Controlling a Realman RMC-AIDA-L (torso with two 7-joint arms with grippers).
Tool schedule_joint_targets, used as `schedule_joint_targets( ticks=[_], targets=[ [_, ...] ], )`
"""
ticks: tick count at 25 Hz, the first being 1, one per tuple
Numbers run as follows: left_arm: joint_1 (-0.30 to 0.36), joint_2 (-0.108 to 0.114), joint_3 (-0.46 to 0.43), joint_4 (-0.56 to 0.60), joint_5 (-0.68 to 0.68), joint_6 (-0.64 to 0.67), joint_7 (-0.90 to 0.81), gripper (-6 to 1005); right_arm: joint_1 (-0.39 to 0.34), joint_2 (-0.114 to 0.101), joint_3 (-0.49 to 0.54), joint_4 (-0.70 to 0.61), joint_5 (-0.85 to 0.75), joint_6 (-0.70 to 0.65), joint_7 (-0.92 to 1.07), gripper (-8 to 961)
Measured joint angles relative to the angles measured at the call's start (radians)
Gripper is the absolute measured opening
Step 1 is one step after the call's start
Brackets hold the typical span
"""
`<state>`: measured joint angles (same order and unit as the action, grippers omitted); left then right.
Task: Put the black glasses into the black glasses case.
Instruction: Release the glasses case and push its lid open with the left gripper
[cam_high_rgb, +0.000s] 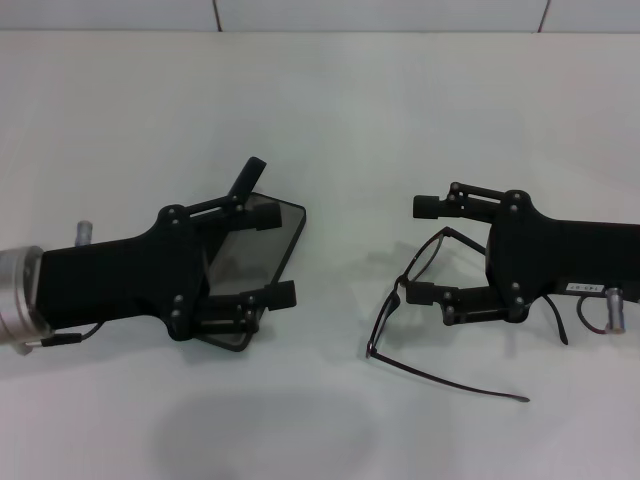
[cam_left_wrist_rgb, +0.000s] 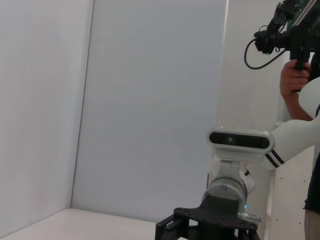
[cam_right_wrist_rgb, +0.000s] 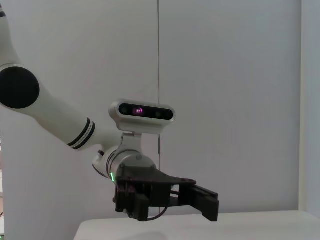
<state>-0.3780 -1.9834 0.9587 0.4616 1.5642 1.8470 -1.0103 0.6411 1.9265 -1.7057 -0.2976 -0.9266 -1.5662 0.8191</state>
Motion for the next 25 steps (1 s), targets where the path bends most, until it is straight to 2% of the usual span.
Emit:
schedule_joint_targets(
  ticks=[12,15,18,21,23,25],
  targets=[
    [0.001,0.0,-0.002,0.0,-0.021,-0.001,-0.023,816,0.0,0.002,0.0,0.0,0.0,0.0,0.0,858],
    [-0.007,0.006,-0.036,0.021,-0.049,-0.038,-0.128,816,0.0,0.002,0.0,0.0,0.0,0.0,0.0,858],
    [-0.019,0.022,-0.095,0.13,-0.019,-0.148,-0.403,816,0.0,0.004,0.0,0.0,0.0,0.0,0.0,857],
    [-0.018,0.03,-0.107,0.313,0.117,-0.241,-0.674,816,-0.002,0.006,0.0,0.0,0.0,0.0,0.0,857],
    [-0.015,0.018,-0.106,0.427,0.225,-0.261,-0.794,817,-0.009,0.005,0.0,0.0,0.001,-0.002,0.0,857],
    [-0.013,-0.014,-0.103,0.566,0.392,-0.273,-0.933,817,-0.015,0.005,0.001,0.0,0.001,-0.005,0.0,857]
  ],
)
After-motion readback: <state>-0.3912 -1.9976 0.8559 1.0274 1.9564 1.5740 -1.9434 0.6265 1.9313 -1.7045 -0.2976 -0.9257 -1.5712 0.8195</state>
